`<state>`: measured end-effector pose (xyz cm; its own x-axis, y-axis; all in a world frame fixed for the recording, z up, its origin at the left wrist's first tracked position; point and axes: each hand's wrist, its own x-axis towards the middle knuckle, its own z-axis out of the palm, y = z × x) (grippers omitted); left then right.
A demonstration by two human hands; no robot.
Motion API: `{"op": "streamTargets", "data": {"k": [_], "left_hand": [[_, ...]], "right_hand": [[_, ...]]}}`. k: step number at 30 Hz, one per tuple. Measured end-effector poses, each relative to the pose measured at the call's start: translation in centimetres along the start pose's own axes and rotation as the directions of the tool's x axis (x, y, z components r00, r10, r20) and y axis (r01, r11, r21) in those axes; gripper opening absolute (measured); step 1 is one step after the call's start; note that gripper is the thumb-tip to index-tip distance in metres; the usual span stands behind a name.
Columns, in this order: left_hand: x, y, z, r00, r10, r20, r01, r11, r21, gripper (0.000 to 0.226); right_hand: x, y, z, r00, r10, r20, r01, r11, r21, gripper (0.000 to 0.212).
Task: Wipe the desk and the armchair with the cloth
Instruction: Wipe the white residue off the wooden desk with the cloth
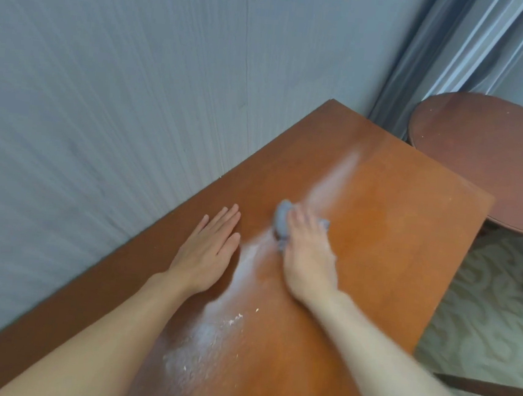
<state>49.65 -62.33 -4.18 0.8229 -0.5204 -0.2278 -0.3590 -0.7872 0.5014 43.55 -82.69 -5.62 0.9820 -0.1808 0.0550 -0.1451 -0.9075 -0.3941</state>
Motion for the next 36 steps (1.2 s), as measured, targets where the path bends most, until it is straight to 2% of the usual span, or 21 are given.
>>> {"op": "streamTargets", "data": {"k": [2, 4, 6, 9, 10, 12, 14, 15, 17, 19, 22, 24, 26, 29, 32, 34, 36], "left_hand": [[-0.1, -0.2, -0.9, 1.0, -0.021, -0.001, 0.021, 0.996, -0.084, 0.054], [-0.9, -0.6, -1.7, 0.999, -0.035, -0.026, 0.032, 0.995, -0.093, 0.054], [-2.6, -1.5, -2.4, 0.999, -0.023, -0.044, 0.02, 0.998, -0.059, 0.055], [-6.6, -3.3, -3.1, 0.999, -0.001, -0.05, -0.001, 0.999, -0.038, 0.057], [-8.1, -3.9, -3.2, 0.998, -0.009, -0.054, 0.007, 0.999, -0.044, 0.059], [-11.0, -5.6, -3.3, 0.996, -0.031, -0.081, 0.026, 0.998, -0.058, 0.062], [-13.5, -7.5, -3.1, 0.992, -0.049, -0.115, 0.042, 0.997, -0.067, 0.062], [-14.6, -8.3, -3.0, 0.99, -0.06, -0.13, 0.05, 0.996, -0.075, 0.061], [-16.5, -9.8, -2.5, 0.982, -0.09, -0.165, 0.075, 0.992, -0.097, 0.057], [-18.0, -10.9, -2.0, 0.971, -0.12, -0.208, 0.098, 0.988, -0.116, 0.056], [-19.9, -12.0, -1.0, 0.962, -0.116, -0.247, 0.091, 0.99, -0.111, 0.067], [-20.9, -12.4, -0.6, 0.962, -0.102, -0.253, 0.076, 0.991, -0.111, 0.07], [-21.8, -12.8, -0.7, 0.953, -0.121, -0.279, 0.084, 0.986, -0.143, 0.066], [-23.3, -13.0, -1.3, 0.945, -0.148, -0.292, 0.107, 0.982, -0.153, 0.058], [-24.7, -12.8, -1.7, 0.945, -0.135, -0.297, 0.097, 0.985, -0.141, 0.049], [-25.4, -13.1, -1.6, 0.935, -0.131, -0.329, 0.087, 0.986, -0.144, 0.052], [-26.4, -13.7, -1.3, 0.922, -0.154, -0.356, 0.098, 0.98, -0.17, 0.057]], "right_hand": [[-3.5, -5.3, 1.9, 0.989, -0.141, 0.034, 0.141, 0.99, 0.004, 0.069], [-6.8, -9.1, 3.2, 0.962, -0.259, 0.085, 0.26, 0.966, -0.001, 0.067], [-7.9, -9.1, 3.3, 0.953, -0.281, 0.109, 0.282, 0.959, 0.002, 0.066], [-7.3, -4.0, 2.0, 0.995, -0.083, 0.05, 0.087, 0.993, -0.075, 0.066], [-7.0, -1.6, 1.3, 1.0, 0.002, -0.012, -0.003, 0.997, -0.083, 0.064], [-6.7, 1.6, -0.1, 0.989, 0.147, -0.032, -0.149, 0.985, -0.087, 0.059], [-6.4, 0.9, 0.0, 0.978, 0.21, 0.0, -0.21, 0.975, -0.072, 0.057], [-6.5, -0.9, 0.6, 0.982, 0.191, -0.01, -0.191, 0.979, -0.065, 0.059], [-7.8, -6.6, 2.6, 0.998, 0.058, 0.035, -0.056, 0.997, -0.047, 0.068], [-10.9, -13.0, 5.5, 0.985, -0.137, 0.102, 0.138, 0.99, -0.004, 0.069], [-17.4, -21.3, 8.2, 0.907, -0.396, 0.144, 0.393, 0.918, 0.048, 0.064], [-19.5, -22.6, 8.2, 0.861, -0.464, 0.209, 0.459, 0.885, 0.073, 0.063], [-18.7, -19.5, 7.2, 0.894, -0.413, 0.173, 0.414, 0.91, 0.028, 0.067], [-15.1, -10.2, 4.6, 0.988, -0.145, 0.061, 0.15, 0.984, -0.095, 0.067], [-11.9, -4.6, 1.5, 0.99, 0.111, 0.092, -0.099, 0.987, -0.124, 0.061], [-11.4, -7.3, 2.4, 0.988, 0.143, 0.062, -0.137, 0.987, -0.079, 0.065], [-13.5, -13.5, 5.3, 0.997, -0.007, 0.076, 0.013, 0.997, -0.083, 0.072]]}}
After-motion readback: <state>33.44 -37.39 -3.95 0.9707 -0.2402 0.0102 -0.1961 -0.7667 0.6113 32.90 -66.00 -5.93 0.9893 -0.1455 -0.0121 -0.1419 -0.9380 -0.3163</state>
